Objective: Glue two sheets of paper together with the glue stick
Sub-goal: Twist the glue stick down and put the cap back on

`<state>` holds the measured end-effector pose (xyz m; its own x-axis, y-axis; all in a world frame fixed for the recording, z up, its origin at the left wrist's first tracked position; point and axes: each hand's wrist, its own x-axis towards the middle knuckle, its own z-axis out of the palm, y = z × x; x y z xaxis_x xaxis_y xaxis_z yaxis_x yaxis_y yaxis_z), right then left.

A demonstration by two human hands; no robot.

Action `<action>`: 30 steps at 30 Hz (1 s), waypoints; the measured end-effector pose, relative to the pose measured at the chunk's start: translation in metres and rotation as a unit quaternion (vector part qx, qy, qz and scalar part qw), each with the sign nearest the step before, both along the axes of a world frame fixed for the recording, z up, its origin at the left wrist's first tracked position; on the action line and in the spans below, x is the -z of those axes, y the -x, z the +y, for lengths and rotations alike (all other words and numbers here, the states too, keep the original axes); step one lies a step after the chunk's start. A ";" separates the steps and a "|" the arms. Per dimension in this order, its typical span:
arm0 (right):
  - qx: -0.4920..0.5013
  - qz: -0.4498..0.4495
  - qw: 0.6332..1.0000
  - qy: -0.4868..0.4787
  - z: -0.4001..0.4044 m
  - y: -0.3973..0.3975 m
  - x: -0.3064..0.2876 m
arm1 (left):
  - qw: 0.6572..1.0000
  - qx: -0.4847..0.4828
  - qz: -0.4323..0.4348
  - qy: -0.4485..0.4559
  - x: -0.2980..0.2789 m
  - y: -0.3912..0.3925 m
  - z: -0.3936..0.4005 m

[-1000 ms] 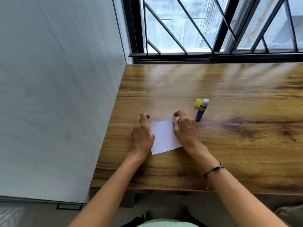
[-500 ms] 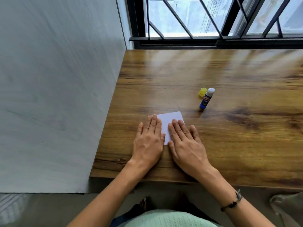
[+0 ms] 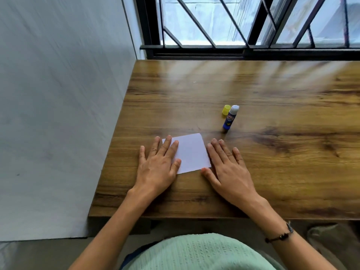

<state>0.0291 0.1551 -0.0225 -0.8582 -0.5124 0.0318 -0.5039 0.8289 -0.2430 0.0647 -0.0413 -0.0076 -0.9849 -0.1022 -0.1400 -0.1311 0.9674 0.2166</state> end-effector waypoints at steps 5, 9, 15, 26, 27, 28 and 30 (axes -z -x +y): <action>0.164 -0.003 0.946 0.280 0.015 0.027 -0.021 | 0.978 -0.040 0.172 -0.108 -0.025 0.033 0.029; 0.208 0.013 0.940 0.271 0.016 0.063 -0.035 | 0.942 -0.006 0.151 -0.301 -0.040 0.082 0.073; 0.156 -0.019 0.956 0.248 0.010 0.083 -0.038 | 0.927 -0.022 0.157 -0.339 -0.037 0.123 0.110; 0.149 -0.409 0.675 0.596 0.013 0.114 -0.064 | 0.841 -0.065 0.174 -0.508 -0.087 0.135 0.096; 0.155 -0.461 0.614 0.622 0.014 0.118 -0.066 | 0.833 -0.062 0.169 -0.523 -0.090 0.136 0.096; 0.162 -0.504 0.555 0.642 0.014 0.120 -0.068 | 0.833 -0.060 0.171 -0.523 -0.092 0.137 0.096; 0.165 -0.566 0.462 0.663 0.014 0.123 -0.070 | 0.841 -0.064 0.180 -0.507 -0.093 0.138 0.097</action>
